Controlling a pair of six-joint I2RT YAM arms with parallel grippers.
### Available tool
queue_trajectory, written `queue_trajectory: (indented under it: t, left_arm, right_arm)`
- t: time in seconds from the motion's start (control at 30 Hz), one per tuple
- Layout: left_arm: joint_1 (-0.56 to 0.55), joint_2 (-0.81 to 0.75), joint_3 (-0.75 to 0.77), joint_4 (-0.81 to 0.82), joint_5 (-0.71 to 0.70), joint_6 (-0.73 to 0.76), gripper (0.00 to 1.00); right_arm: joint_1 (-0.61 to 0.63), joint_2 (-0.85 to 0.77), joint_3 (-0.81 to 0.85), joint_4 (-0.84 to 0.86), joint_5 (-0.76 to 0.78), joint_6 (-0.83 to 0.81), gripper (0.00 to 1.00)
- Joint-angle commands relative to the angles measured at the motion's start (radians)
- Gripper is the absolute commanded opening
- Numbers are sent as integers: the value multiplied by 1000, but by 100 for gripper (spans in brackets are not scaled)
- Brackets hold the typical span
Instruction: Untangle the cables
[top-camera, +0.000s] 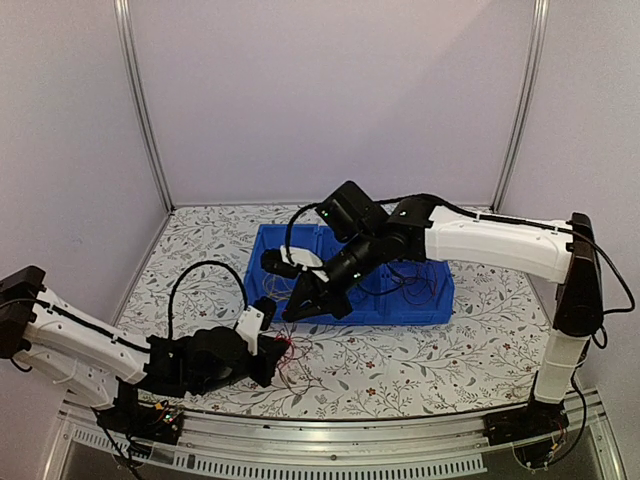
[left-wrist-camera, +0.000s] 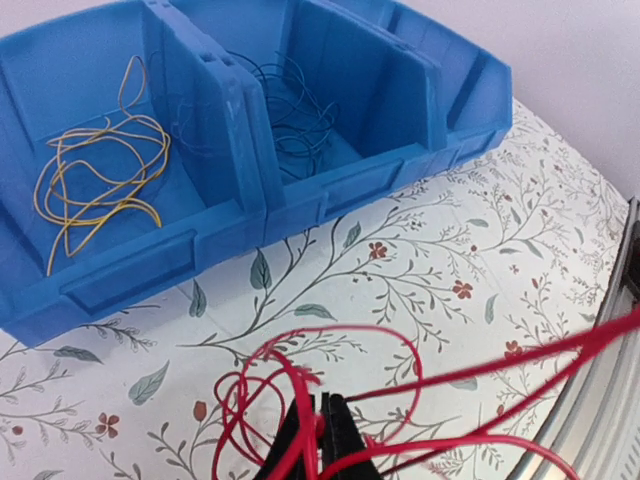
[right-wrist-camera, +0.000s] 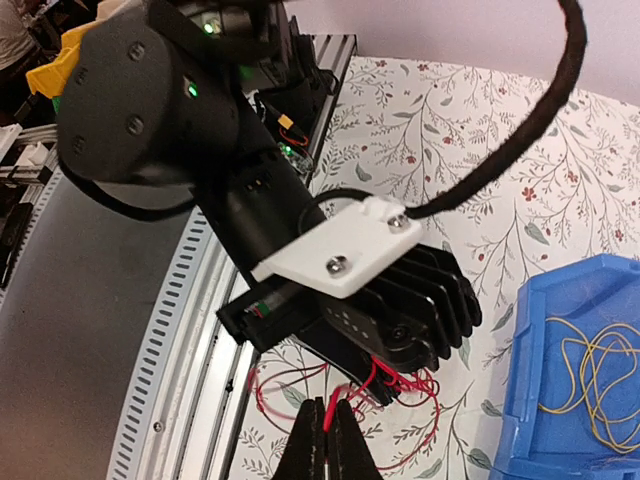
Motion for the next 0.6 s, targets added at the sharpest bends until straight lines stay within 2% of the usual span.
queue_trajectory:
  t: [0.0, 0.2, 0.3, 0.37, 0.43, 0.57]
  left_arm:
    - [28, 44, -41, -33, -44, -74, 0]
    - [81, 69, -101, 5, -35, -99, 0]
    - [97, 89, -108, -3, -25, -98, 0]
    - [104, 105, -107, -17, -21, -105, 6]
    - [107, 116, -108, -30, -22, -118, 7]
    - [110, 133, -114, -32, -23, -142, 17]
  right_arm:
    - [-5, -182, 126, -77, -168, -30, 0]
    - [-28, -263, 366, -208, -225, -63, 0]
    - [-91, -296, 423, -207, -276, -59, 0]
    - [-140, -307, 442, -206, -306, -43, 0]
    - [-176, -315, 461, -206, -336, -34, 0]
    - [-196, -329, 479, -214, -351, -24, 0]
